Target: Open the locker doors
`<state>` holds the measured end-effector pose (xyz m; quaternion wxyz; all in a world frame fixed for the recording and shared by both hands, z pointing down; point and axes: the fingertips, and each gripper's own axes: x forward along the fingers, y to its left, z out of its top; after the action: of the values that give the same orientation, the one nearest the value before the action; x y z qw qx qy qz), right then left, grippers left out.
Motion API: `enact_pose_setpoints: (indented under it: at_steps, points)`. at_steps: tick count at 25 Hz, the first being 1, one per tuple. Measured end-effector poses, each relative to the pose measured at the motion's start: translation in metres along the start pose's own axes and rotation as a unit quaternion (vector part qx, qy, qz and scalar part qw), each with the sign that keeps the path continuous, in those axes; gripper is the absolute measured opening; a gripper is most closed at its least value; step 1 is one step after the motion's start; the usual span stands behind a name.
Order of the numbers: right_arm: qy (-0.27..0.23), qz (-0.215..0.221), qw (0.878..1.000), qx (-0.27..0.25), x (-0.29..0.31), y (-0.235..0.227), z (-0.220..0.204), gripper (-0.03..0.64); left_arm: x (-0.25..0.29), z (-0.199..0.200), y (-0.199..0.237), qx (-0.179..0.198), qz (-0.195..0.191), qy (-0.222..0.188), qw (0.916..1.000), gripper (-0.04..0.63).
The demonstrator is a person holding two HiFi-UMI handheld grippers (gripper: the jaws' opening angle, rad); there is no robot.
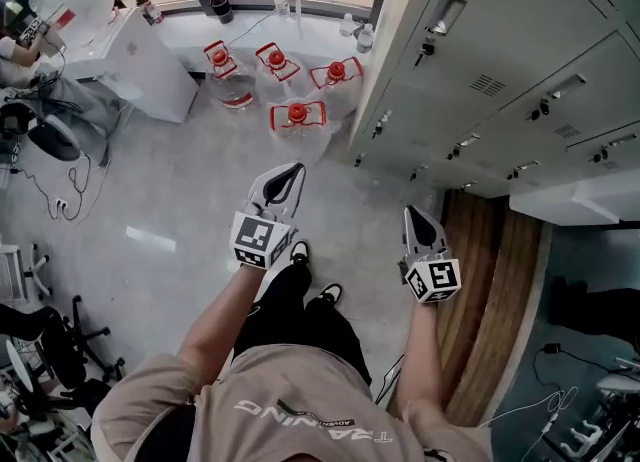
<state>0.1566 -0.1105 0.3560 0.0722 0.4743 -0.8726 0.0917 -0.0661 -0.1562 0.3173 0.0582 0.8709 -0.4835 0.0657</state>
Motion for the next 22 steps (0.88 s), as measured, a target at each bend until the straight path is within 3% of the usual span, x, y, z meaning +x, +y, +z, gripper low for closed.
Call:
enact_pose_setpoints:
  at_steps: [3, 7, 10, 13, 22]
  points:
    - [-0.016, 0.005, 1.0, -0.007, 0.01, -0.004, -0.034, 0.009, 0.011, -0.038, -0.004, -0.001, 0.007, 0.013, 0.9999, 0.006]
    - [-0.007, 0.004, 1.0, 0.023, 0.034, -0.011, -0.109, 0.009, 0.036, -0.096, -0.005, -0.01, 0.011, 0.011, 0.9998, 0.006]
    - [-0.009, -0.017, 0.999, 0.049, 0.06, -0.032, -0.172, 0.009, 0.061, -0.147, -0.002, -0.01, -0.001, 0.002, 0.9999, 0.006]
    - [-0.007, -0.032, 0.998, 0.044, 0.091, -0.053, -0.229, 0.009, 0.086, -0.2, 0.007, -0.015, -0.002, -0.003, 0.9999, 0.006]
    - [0.028, 0.039, 0.993, -0.109, 0.236, -0.094, -0.392, 0.009, 0.158, -0.351, 0.026, 0.002, -0.014, -0.04, 0.9991, 0.006]
